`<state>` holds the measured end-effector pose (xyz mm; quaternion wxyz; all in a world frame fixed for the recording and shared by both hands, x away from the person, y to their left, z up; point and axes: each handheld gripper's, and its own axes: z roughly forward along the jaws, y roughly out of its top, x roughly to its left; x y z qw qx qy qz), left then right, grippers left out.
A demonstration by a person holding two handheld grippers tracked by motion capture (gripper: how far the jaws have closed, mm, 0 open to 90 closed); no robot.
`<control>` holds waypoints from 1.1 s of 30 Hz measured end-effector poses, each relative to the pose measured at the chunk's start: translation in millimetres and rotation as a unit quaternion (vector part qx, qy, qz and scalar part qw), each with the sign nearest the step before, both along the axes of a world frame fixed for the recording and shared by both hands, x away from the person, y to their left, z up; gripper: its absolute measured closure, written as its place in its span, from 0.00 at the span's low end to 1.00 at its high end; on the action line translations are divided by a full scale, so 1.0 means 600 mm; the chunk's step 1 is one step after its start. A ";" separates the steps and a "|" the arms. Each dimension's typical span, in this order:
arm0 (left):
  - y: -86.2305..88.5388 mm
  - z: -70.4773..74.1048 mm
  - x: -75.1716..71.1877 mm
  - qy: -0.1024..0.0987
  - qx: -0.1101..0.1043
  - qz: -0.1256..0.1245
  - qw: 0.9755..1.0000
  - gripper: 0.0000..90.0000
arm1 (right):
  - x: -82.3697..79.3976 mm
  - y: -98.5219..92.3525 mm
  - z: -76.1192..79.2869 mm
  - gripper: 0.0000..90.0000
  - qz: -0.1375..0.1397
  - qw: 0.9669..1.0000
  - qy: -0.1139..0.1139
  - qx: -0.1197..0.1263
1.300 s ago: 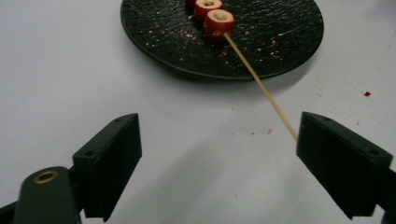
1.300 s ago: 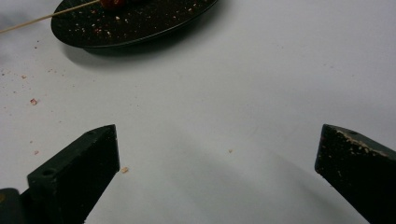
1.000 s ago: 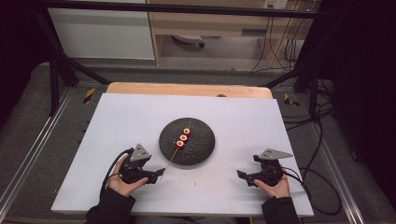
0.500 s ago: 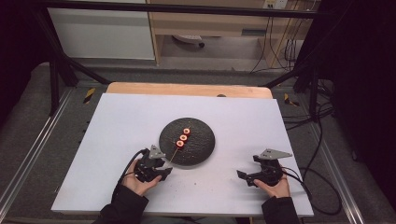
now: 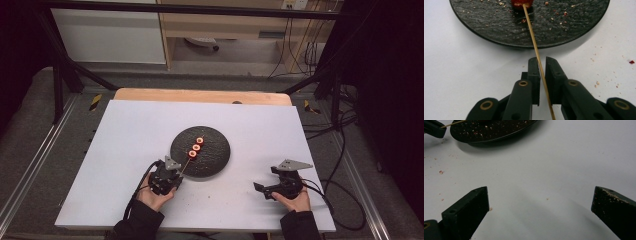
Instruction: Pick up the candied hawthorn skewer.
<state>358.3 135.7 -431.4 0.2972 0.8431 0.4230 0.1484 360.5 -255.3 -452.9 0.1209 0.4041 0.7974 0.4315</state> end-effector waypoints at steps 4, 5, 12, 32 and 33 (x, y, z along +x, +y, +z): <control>0.004 -0.001 -0.001 -0.005 -0.003 0.011 1.000 0.97 | 0.000 0.000 0.000 0.03 0.000 1.000 0.000 0.000; 0.006 -0.001 -0.001 -0.005 -0.008 0.012 1.000 0.97 | 0.000 0.000 0.000 0.03 0.000 1.000 0.000 0.000; 0.016 -0.003 -0.006 -0.019 -0.034 0.009 0.999 0.98 | -0.001 0.001 -0.001 0.03 -0.001 1.000 0.002 0.001; 0.066 0.003 -0.025 -0.062 -0.128 -0.022 0.990 0.98 | -0.001 0.002 -0.001 0.03 -0.002 1.000 0.002 0.005; 0.069 0.003 -0.026 -0.063 -0.133 -0.024 0.989 0.98 | -0.001 0.003 -0.001 0.03 -0.003 1.000 0.002 0.005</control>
